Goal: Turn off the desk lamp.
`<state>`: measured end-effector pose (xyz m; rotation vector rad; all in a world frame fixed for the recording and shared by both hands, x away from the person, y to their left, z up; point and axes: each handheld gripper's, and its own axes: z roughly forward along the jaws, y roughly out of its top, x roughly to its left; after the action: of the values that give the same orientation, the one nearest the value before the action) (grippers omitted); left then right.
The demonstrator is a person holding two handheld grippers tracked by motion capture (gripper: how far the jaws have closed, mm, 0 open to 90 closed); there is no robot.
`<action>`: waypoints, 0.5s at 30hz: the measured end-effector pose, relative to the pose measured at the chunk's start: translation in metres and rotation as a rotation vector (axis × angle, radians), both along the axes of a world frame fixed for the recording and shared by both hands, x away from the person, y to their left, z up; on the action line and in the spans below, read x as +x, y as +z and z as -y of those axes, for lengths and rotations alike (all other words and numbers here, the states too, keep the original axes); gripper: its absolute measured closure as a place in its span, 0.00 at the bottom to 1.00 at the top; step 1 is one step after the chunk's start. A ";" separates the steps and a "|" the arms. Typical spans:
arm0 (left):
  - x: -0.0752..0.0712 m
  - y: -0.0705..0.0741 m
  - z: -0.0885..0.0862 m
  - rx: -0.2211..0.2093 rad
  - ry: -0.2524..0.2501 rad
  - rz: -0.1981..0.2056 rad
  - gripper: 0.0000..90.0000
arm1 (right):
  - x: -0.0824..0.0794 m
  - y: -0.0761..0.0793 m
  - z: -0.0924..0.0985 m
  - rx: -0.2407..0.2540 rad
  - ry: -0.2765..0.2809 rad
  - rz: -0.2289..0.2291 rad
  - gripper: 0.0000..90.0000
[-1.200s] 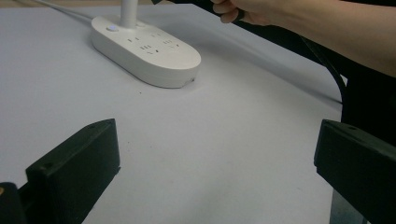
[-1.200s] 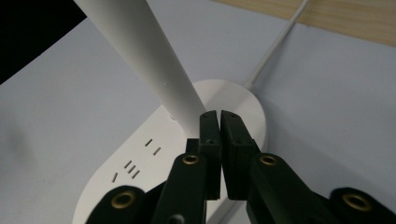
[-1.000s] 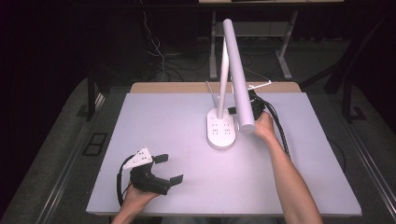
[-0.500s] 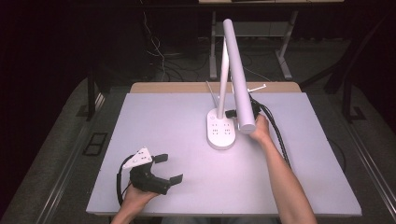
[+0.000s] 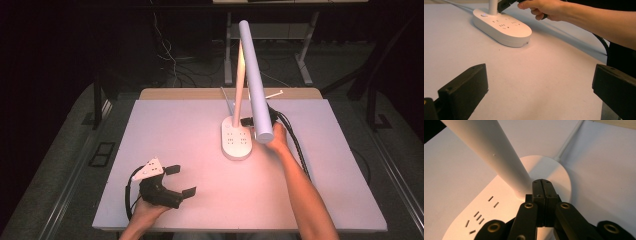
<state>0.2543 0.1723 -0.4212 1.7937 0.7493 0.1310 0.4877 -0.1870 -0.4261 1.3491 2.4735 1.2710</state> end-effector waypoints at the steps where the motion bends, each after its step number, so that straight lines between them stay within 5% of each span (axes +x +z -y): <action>1: 0.000 0.000 0.000 -0.001 0.001 0.000 0.00 | 0.000 0.000 0.000 -0.001 -0.001 0.001 1.00; 15: 0.000 0.000 0.001 0.007 -0.002 0.002 0.00 | -0.001 -0.002 0.000 -0.015 0.001 0.019 1.00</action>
<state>0.2538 0.1709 -0.4217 1.8006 0.7465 0.1335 0.4863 -0.1867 -0.4278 1.3266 2.4665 1.2568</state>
